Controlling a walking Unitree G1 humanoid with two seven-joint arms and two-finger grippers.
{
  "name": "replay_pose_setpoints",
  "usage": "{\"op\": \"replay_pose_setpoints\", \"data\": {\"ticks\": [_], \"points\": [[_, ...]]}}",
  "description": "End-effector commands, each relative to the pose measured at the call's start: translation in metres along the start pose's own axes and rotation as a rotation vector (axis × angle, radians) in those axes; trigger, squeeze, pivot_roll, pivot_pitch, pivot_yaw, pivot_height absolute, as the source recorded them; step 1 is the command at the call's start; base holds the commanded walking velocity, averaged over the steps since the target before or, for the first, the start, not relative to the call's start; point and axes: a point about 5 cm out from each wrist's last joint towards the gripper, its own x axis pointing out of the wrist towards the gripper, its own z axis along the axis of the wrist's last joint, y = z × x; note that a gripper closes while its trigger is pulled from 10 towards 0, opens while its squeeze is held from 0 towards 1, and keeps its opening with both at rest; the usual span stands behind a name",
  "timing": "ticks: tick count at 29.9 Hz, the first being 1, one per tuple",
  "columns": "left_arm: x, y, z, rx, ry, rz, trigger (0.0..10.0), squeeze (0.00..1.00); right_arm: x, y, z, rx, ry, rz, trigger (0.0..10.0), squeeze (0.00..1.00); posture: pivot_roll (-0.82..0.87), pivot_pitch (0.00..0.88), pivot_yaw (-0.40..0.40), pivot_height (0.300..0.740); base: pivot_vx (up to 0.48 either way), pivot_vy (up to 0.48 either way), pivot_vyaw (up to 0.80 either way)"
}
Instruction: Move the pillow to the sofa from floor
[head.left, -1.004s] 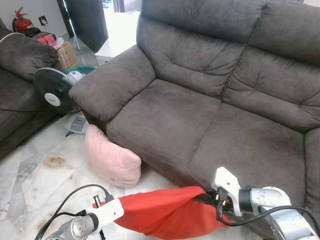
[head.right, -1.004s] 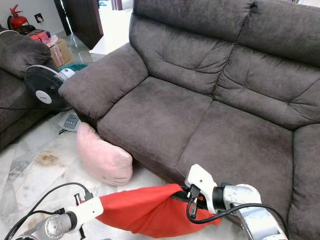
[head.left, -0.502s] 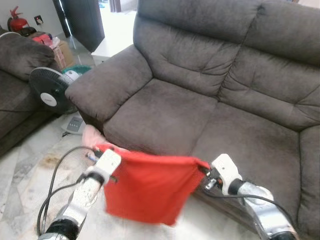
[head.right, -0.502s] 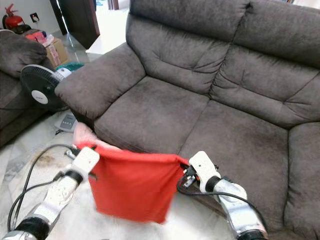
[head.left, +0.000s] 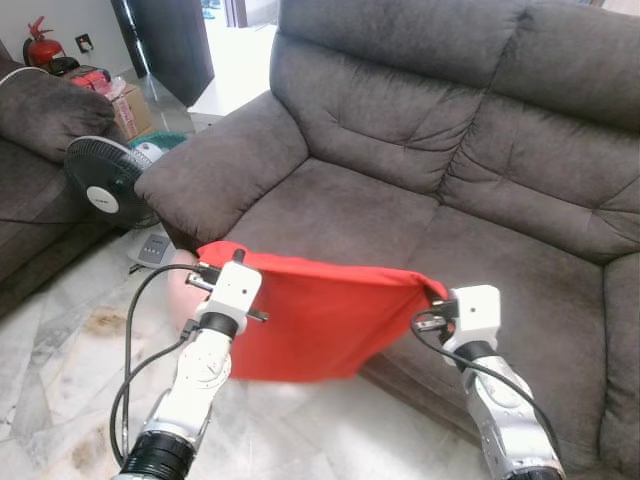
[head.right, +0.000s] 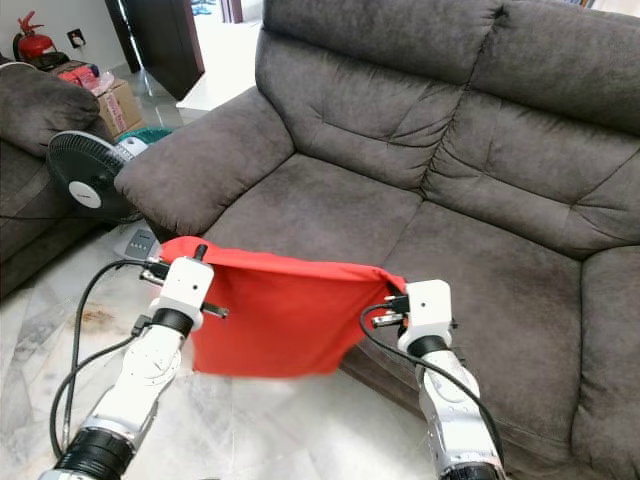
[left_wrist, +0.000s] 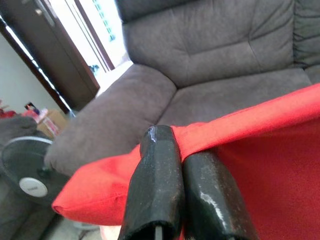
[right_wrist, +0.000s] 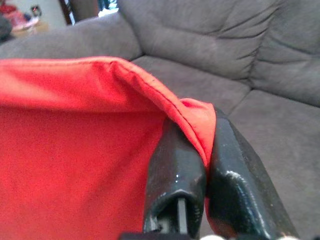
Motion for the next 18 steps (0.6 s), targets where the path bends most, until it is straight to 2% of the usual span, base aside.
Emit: {"op": "replay_pose_setpoints", "data": {"ticks": [1, 7, 13, 15, 18], "points": [[0.007, 0.014, 0.021, -0.022, -0.094, 0.087, 10.0, 0.0, -0.005, -0.01, 0.009, 0.019, -0.066, -0.068, 10.0, 0.0, 0.11, 0.043, -0.036, 0.74, 0.0, 0.0, 0.0], [0.014, 0.017, 0.033, -0.012, -0.118, 0.094, 10.0, 0.0, -0.007, -0.005, 0.013, 0.05, -0.099, -0.083, 10.0, 0.0, 0.1, 0.024, -0.027, 0.74, 0.0, 0.0, 0.0], [0.02, 0.016, 0.047, 0.036, -0.177, 0.084, 10.0, 0.0, -0.004, -0.003, 0.016, 0.063, -0.109, -0.1, 10.0, 0.0, 0.1, 0.0, -0.021, 0.74, 0.0, 0.0, 0.0], [0.021, 0.016, 0.047, 0.05, -0.174, 0.082, 10.0, 0.0, -0.004, -0.003, 0.017, 0.063, -0.113, -0.101, 10.0, 0.0, 0.1, 0.0, -0.018, 0.74, 0.0, -0.281, 0.0], [0.02, 0.016, 0.044, 0.051, -0.16, 0.082, 10.0, 0.0, -0.004, -0.005, 0.017, 0.061, -0.113, -0.101, 10.0, 0.0, 0.1, 0.0, -0.013, 0.74, 0.0, -0.364, -0.8]]}}
